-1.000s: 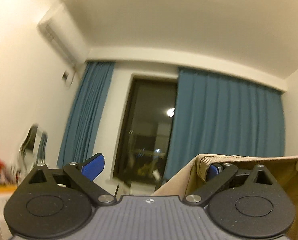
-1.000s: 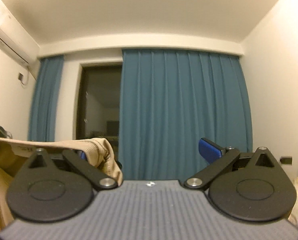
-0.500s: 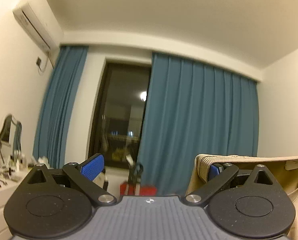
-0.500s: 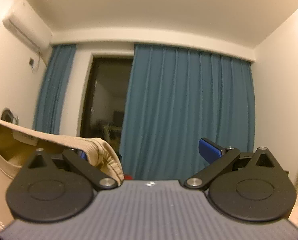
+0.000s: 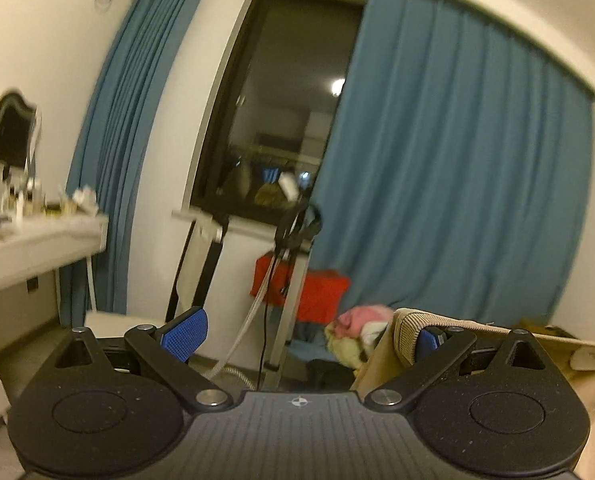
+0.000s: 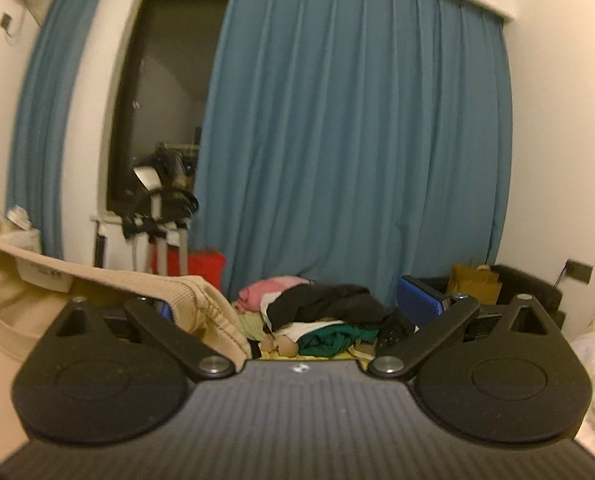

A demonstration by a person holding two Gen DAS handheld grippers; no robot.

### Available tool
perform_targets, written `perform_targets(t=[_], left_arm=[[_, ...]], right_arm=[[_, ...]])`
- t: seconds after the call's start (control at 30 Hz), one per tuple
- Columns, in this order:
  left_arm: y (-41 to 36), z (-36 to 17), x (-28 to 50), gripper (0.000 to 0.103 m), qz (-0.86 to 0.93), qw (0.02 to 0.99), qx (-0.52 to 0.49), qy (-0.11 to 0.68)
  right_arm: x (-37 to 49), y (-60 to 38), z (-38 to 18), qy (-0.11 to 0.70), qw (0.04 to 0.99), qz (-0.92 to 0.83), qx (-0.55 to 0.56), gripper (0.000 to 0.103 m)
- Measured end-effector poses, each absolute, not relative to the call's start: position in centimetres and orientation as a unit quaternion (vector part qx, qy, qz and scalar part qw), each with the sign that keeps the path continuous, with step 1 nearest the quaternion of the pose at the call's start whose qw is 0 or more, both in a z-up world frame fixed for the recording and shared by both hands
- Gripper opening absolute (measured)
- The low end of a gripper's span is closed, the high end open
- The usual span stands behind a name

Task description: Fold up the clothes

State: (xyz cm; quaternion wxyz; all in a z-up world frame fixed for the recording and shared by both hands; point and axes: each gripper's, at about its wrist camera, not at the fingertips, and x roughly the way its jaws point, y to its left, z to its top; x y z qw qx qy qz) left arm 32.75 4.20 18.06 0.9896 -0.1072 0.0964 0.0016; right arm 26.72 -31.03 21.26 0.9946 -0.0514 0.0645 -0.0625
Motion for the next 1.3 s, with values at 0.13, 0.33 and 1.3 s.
perform_targets(t=[0.13,0.33,1.3], left_arm=[[2.5,7.8,43.2,0.101,0.001,0.984,-0.086,0.156],[1.7,-5.8,53.3,0.101,-0.011,0.965,-0.04,0.26],[4.4,1.8,28.7,0.103,-0.091,0.964,-0.019,0.251]], right_arm=[[36.1,-31.8,14.4,0.113,0.99,-0.071,-0.048,0.103],[46.8,-33.5,0.8,0.233,0.97,-0.063,-0.033,0.103],[27.0,-26.3,4.7,0.246,0.965,0.028,0.083,0.103]])
